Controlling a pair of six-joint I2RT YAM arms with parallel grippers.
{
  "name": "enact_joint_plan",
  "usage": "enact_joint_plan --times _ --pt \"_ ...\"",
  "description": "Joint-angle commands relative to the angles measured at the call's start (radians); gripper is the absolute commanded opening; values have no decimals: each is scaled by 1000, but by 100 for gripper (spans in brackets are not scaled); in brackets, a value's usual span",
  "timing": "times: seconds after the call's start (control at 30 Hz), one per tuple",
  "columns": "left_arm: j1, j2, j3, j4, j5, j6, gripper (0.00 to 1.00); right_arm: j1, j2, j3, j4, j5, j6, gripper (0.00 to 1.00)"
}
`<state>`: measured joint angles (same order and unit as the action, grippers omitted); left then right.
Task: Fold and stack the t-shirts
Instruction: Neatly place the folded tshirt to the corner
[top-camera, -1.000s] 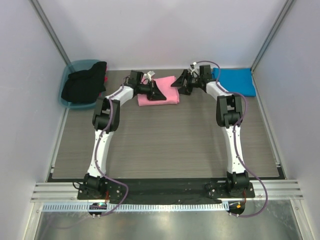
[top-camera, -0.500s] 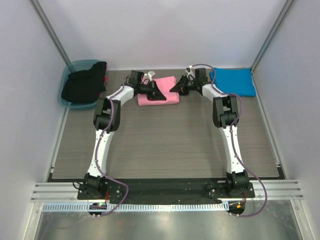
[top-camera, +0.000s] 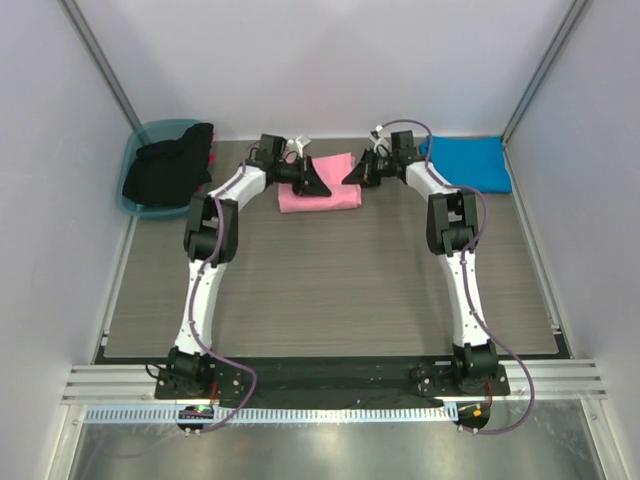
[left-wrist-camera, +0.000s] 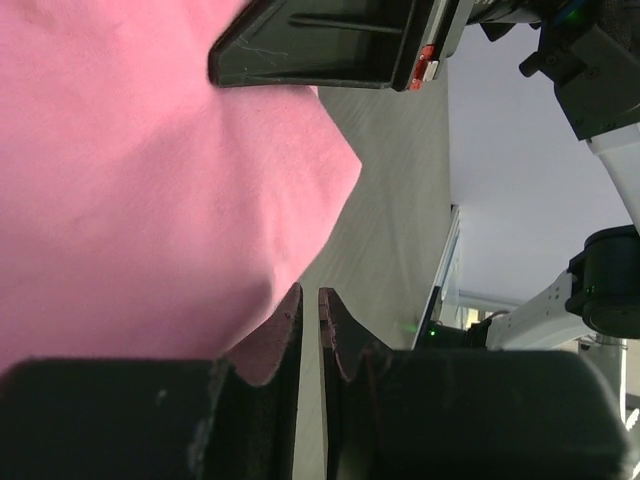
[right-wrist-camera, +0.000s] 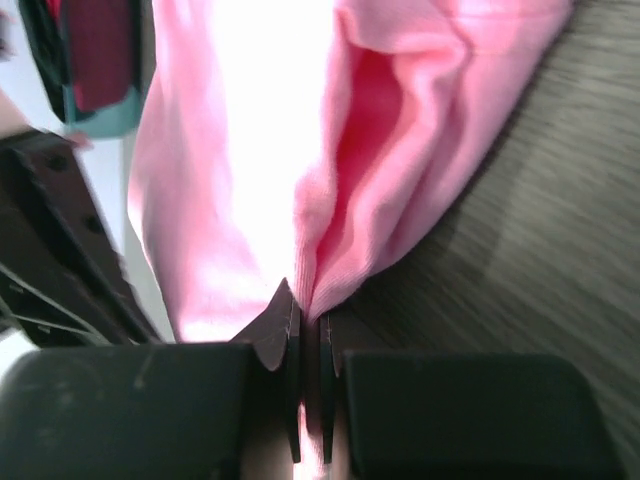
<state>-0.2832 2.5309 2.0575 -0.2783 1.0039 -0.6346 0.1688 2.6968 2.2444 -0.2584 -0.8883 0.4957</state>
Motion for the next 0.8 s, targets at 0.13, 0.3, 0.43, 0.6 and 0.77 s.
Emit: enact_joint_plan --times 0.13,0.3,0.43,0.6,0.77 --pt "41 -165 35 -73 2 91 14 -100 -256 -16 -229 60 -247 1" --pt "62 -202 39 -130 -14 151 15 -155 -261 118 -488 136 -472 1" --pt "67 -227 39 -159 -22 179 16 -196 -296 130 -574 198 -540 1" --pt "64 -251 32 -160 -34 187 16 -229 -339 141 -634 297 -644 1" --pt "58 -277 16 -167 -37 200 17 -233 -364 198 -679 402 -785 1"
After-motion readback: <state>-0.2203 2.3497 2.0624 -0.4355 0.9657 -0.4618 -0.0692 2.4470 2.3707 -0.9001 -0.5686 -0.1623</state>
